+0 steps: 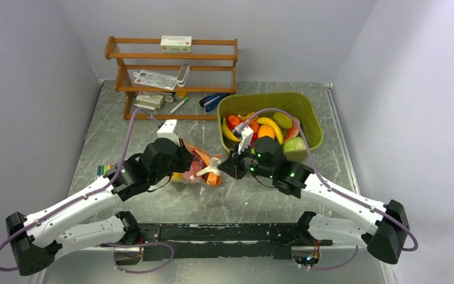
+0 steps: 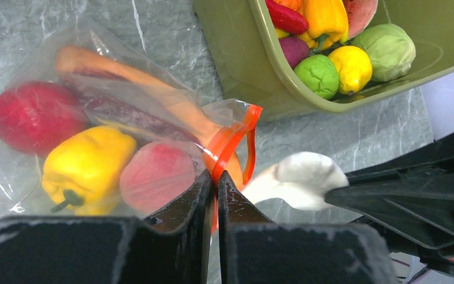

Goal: Place the food in the zip-top bag and seal the zipper
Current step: Place the fake vegetable in the zipper food storage bag.

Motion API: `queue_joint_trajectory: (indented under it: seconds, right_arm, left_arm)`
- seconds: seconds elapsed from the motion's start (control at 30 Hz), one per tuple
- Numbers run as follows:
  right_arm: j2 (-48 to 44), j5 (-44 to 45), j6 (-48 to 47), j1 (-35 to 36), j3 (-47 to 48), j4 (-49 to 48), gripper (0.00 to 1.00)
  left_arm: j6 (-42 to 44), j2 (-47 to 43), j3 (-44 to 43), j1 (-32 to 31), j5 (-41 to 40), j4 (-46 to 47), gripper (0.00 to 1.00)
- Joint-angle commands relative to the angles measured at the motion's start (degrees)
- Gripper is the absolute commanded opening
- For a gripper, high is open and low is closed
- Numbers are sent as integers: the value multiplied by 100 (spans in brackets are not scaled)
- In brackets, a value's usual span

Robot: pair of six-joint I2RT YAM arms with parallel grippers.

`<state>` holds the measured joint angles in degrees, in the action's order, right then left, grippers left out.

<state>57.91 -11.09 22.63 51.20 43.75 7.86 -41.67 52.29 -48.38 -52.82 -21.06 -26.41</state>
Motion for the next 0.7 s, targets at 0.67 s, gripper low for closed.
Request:
queue_joint_trajectory:
  seconds: [0.67]
  right_arm:
    - [2387,3260,-704,1544,181,-3459,0]
  left_arm:
    - [-400,-373,-388,32,-123,-531,7]
